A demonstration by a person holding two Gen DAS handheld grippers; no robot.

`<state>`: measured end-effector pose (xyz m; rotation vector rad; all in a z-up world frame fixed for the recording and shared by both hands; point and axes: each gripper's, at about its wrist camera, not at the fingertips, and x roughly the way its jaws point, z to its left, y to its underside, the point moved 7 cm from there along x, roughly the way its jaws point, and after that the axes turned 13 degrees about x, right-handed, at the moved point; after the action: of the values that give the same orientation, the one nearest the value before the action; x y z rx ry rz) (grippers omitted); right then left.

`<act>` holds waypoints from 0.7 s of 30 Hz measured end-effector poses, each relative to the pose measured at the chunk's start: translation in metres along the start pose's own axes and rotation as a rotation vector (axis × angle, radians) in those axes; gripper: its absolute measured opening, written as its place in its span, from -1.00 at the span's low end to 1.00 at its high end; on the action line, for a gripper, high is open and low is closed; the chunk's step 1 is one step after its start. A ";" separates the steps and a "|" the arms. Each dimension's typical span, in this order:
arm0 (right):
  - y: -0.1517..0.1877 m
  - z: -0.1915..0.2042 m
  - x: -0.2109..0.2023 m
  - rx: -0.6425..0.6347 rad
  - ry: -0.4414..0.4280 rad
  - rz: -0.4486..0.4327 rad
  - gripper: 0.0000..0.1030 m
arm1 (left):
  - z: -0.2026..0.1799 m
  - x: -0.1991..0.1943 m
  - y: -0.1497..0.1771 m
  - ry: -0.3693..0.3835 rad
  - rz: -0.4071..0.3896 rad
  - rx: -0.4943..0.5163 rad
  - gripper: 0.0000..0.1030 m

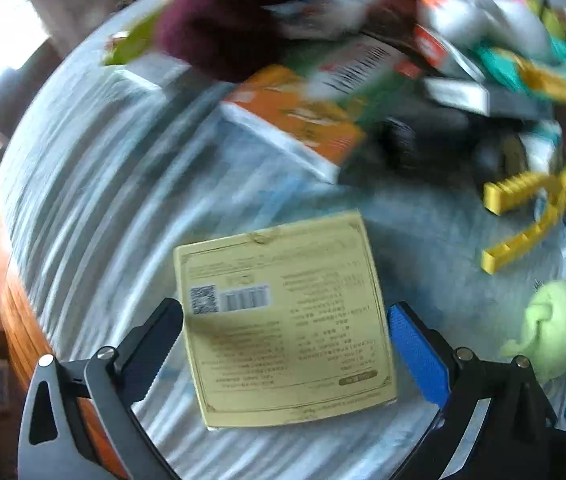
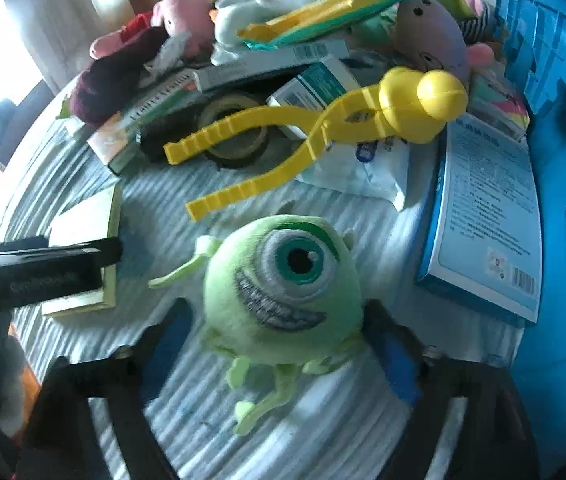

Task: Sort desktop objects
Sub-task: 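Lift the yellow card with the left tool while the right tool lifts the monster plush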

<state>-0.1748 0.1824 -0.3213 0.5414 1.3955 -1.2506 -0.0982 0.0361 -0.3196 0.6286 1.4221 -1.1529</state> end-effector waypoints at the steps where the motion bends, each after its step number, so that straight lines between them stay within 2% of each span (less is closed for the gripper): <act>1: 0.001 0.001 0.000 -0.004 0.002 -0.001 0.78 | 0.002 0.000 0.002 0.014 -0.001 0.002 1.00; 4: 0.005 0.004 0.004 -0.005 0.009 0.012 0.78 | 0.001 -0.002 0.004 0.024 -0.001 0.011 1.00; 11: 0.009 0.015 0.006 -0.044 0.021 0.012 0.78 | 0.001 -0.004 0.008 -0.019 -0.021 0.051 1.00; 13: 0.009 0.017 0.014 -0.061 0.050 0.021 0.68 | 0.002 -0.006 0.008 -0.015 -0.029 0.050 1.00; 14: 0.008 0.018 0.014 -0.068 0.060 0.011 0.55 | 0.002 -0.006 0.008 -0.013 -0.034 0.054 1.00; 16: 0.005 0.020 0.015 -0.082 0.080 -0.008 0.19 | -0.003 -0.004 0.012 -0.003 -0.041 0.072 1.00; 17: 0.003 0.021 0.015 -0.081 0.082 -0.014 -0.05 | -0.006 -0.002 0.014 0.011 -0.046 0.081 1.00; 21: -0.005 0.024 0.009 -0.048 0.072 -0.029 -0.09 | -0.006 -0.008 0.015 0.111 -0.068 0.098 1.00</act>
<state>-0.1712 0.1568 -0.3227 0.5394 1.4945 -1.2288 -0.0855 0.0492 -0.3172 0.7281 1.4970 -1.2638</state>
